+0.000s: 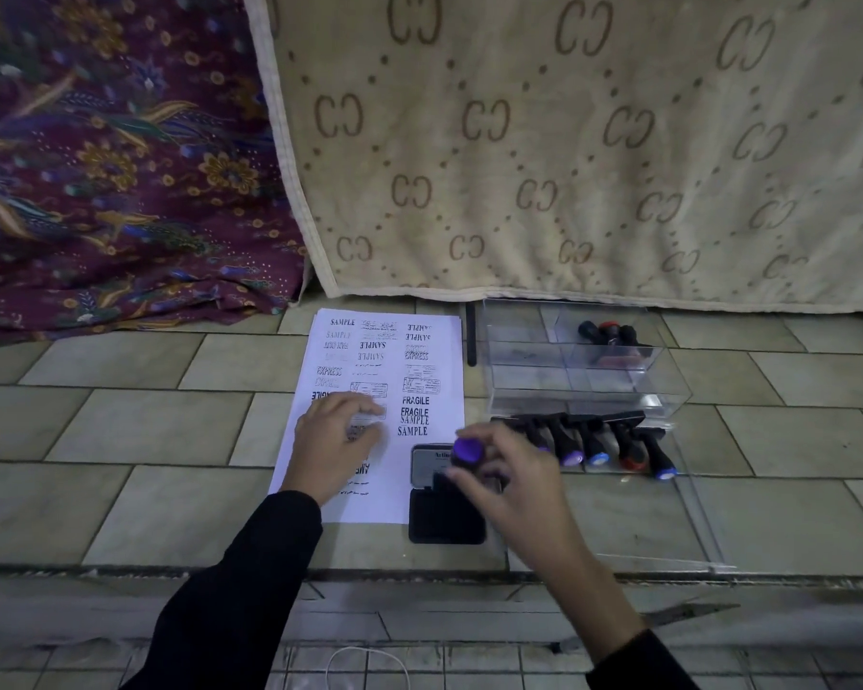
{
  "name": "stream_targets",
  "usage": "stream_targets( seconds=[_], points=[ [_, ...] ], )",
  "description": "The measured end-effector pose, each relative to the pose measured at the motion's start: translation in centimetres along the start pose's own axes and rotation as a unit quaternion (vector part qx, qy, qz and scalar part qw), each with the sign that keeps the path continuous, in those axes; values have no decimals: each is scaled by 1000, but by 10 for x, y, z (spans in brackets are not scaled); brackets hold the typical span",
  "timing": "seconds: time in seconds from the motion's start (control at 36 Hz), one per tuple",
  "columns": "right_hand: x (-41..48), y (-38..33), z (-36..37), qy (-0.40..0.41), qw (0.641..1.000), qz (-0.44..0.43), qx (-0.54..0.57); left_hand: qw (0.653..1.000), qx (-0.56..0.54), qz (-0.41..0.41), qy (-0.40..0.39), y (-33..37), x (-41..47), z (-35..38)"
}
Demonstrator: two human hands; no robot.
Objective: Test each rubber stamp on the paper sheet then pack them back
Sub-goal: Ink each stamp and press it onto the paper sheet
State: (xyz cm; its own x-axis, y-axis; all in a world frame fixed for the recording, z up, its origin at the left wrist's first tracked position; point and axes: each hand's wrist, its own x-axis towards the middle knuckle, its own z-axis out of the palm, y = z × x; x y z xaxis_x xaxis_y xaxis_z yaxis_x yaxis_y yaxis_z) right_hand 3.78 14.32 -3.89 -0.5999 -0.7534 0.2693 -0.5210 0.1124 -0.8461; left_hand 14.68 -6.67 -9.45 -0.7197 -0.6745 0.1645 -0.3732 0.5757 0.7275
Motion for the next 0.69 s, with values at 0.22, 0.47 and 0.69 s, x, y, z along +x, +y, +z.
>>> stream_targets(
  seconds=[0.22, 0.47, 0.69],
  points=[
    [-23, 8, 14, -12, 994, -84, -73, 995, 83, 43, 33, 2, -6, 15],
    [-28, 11, 20, -20, 989, -94, -113, 994, 98, 30, 47, 5, -6, 18],
    [-26, 8, 24, -20, 986, -97, -134, 991, 122, -6, 57, 14, -4, 25]
  ],
)
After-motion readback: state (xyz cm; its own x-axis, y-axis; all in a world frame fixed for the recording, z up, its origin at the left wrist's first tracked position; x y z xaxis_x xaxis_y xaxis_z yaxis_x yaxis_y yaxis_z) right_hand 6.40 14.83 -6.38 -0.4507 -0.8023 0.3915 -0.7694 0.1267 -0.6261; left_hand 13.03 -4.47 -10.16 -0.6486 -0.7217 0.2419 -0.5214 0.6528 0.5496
